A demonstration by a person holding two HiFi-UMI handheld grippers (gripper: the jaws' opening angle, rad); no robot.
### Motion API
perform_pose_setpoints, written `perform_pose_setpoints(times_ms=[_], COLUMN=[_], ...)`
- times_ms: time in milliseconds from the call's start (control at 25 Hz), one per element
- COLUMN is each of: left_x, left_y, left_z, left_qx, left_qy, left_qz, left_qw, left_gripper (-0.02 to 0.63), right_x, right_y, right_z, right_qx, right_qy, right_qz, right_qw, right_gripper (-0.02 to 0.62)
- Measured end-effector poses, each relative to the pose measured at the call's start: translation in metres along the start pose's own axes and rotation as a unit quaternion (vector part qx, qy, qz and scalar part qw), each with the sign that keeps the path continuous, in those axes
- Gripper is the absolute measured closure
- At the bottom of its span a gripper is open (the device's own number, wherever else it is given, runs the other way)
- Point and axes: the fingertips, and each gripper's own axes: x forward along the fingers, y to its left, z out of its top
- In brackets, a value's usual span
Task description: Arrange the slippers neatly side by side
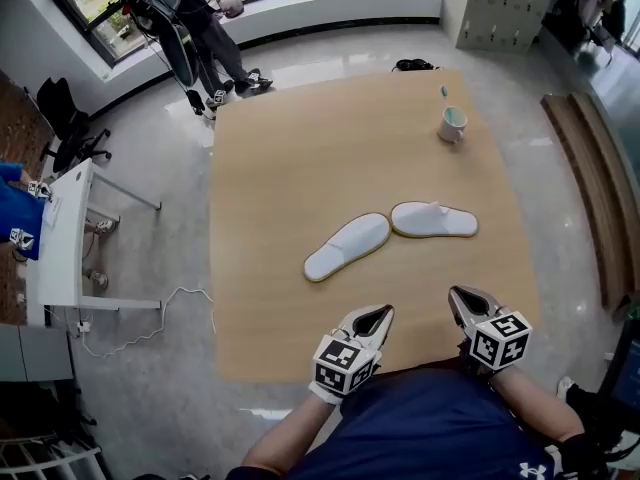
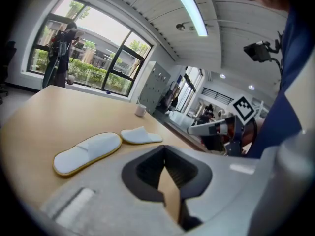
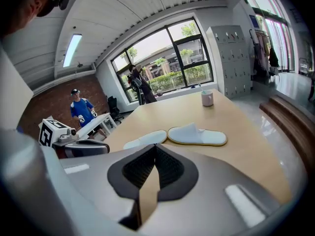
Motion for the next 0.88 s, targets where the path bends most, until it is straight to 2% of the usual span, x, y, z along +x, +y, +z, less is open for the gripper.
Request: perform_pose_setpoints(times_ms=[120,200,280,320,360,400,560,680,880], left_x=[0.001,0.002,0.004,0.005,0.005,0.006,0.007,0.011,0.027], left_y=[0.007,0.016,0.025,0.031,0.037,0.045,0.078,0.109,0.159], left_z=[0.003,0.007,0.012,0.013,0.013,0.013,0.017,0.019,0.016], left_qx=[0.023,0.021,0.023,0.032,0.049,0.070,0.142,0.166,0.198], left_qy=[-0.001,-0.003,0.004,0.011,0.017,0.022,0.054,0.090,0.141], left_qz=[-0.008,-0.004,0.001,0.007,0.017,0.029,0.060,0.076,0.094], left_qw=[0.9997,0.9998,0.9997,0.9994,0.9985,0.9969,0.9866,0.9790,0.9654], left_gripper=[0.601,0.600,0.528,0.513,0.502,0.486,0.467,0.416,0.413], right_x=[0.006,0.014,0.025,0.031,0.037,0.042,0.067,0.086,0.128], right_y=[-0.005,-0.015,-0.027,-0.031,-0.035,-0.038,-0.055,-0.073,-0.109], right_z=[0.007,0.015,0.022,0.024,0.026,0.028,0.035,0.036,0.025], right_qx=[-0.031,-0.077,-0.115,-0.128,-0.142,-0.161,-0.255,-0.298,-0.375], right_qy=[-0.002,-0.007,-0.009,-0.006,-0.002,0.003,0.027,0.047,0.104], right_qz=[-0.002,-0.018,-0.023,-0.018,-0.008,0.003,0.035,0.046,0.058], right_qw=[1.000,0.997,0.993,0.992,0.990,0.987,0.966,0.952,0.919], right_gripper=[0.584,0.583,0.584,0.583,0.571,0.525,0.452,0.422,0.411])
